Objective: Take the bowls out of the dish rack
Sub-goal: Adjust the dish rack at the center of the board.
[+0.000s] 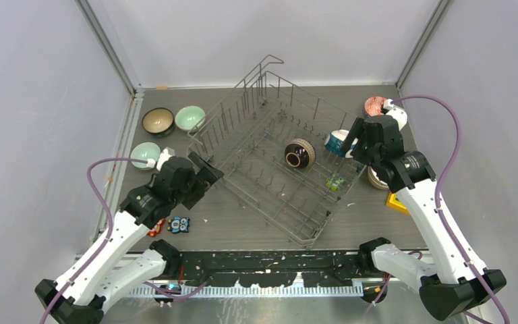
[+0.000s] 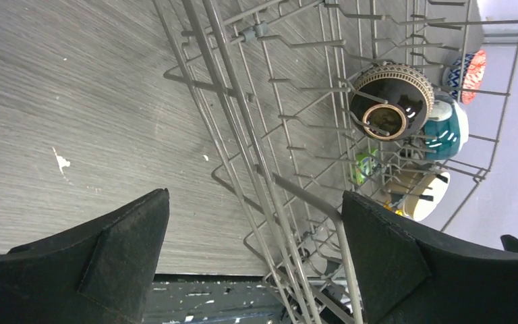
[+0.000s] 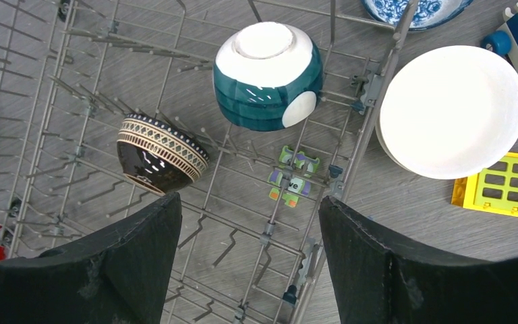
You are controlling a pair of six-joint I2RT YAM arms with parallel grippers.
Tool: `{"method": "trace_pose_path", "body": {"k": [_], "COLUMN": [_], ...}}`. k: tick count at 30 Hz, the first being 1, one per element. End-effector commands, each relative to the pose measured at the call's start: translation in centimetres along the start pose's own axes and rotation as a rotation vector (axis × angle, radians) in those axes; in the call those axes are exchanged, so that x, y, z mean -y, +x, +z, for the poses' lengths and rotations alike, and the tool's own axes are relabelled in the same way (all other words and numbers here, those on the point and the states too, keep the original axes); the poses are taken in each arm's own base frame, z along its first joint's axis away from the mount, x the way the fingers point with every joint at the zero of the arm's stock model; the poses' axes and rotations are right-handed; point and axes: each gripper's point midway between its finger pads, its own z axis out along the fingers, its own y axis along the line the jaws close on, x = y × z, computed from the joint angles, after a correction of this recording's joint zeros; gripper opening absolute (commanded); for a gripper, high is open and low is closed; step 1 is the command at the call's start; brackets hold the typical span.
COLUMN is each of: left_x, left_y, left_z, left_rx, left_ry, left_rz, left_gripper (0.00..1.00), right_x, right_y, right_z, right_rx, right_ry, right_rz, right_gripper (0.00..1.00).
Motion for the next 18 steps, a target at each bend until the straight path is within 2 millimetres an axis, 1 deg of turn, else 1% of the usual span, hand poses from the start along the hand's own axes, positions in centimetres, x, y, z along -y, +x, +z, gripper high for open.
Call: {"method": "trace_pose_path", "body": {"k": [1, 6, 10, 12, 14, 18], "left_x": [-0.4, 0.0, 0.6, 0.5, 0.2, -0.6], "left_y": [-0.1, -0.8, -1.4, -1.7, -2.2, -3.2], "left_z": [2.3, 4.8, 5.9, 6.5, 7.0, 7.6], "left_rx": [0.048, 0.077, 0.086, 0.085, 0.088, 0.078], "left_ry": [-0.057, -0.113, -0.139, -0.150, -0.169, -0.194], "left_rz": [-0.063, 0.026, 0.081, 0.094, 0.107, 0.138], "left_gripper": [1.00, 0.93, 0.82, 0.72, 0.59, 0.38], "right_x": [-0.8, -0.9, -0.8, -0.6, -0.2, 0.2], "right_y": [-2.0, -2.6, -3.5, -4.1, -4.8, -5.4], "right_z": [-0.4, -0.2, -0.2, -0.2, -0.1, 0.9], "right_rx": [0.054, 0.047, 0.064, 0.078, 0.097, 0.111], "right_ry": [-0.008, 0.013, 0.043, 0.066, 0.096, 0.159], "right_rz": [0.010, -0.005, -0.021, -0.034, -0.050, -0.084], "right_gripper": [0.79, 0.79, 0.79, 0.79, 0.79, 0.79]}}
